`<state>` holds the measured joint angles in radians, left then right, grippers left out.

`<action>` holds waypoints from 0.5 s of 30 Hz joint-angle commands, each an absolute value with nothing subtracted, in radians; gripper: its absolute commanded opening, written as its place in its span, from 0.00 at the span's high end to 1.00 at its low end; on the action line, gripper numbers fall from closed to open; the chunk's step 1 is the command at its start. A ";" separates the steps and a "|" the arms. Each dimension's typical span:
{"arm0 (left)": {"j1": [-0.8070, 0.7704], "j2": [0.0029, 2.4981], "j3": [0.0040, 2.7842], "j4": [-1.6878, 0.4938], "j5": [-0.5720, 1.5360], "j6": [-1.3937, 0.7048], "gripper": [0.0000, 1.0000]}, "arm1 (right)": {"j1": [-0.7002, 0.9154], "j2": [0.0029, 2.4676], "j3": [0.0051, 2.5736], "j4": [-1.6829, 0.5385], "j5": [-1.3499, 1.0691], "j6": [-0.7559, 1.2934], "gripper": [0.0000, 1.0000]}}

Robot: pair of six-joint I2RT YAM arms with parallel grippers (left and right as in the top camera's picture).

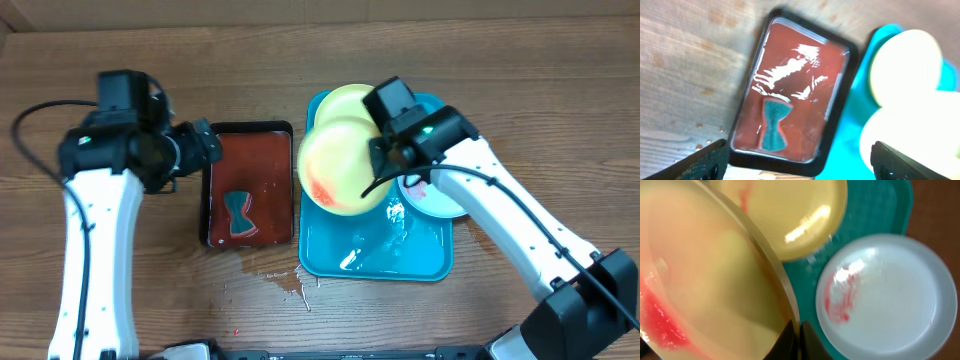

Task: Clean dirty plates on tray and stack at the side
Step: 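Grasp the lower yellow plate rim with the right gripper and lift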

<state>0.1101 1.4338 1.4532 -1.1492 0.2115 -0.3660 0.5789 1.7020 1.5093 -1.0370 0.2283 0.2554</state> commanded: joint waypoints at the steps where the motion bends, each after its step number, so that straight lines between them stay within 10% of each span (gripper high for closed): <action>1: 0.132 1.379 1.505 -1.174 0.308 -0.361 0.07 | 0.657 1.683 1.538 -0.958 0.303 0.223 0.96; 15: 0.137 1.333 1.508 -1.256 0.281 -0.276 0.00 | 0.926 1.847 1.539 -0.567 0.833 0.234 0.96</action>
<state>0.1272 1.3399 1.4895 -1.2434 0.2852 -0.3225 0.8825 1.8694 1.5185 -0.6025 0.5709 0.2306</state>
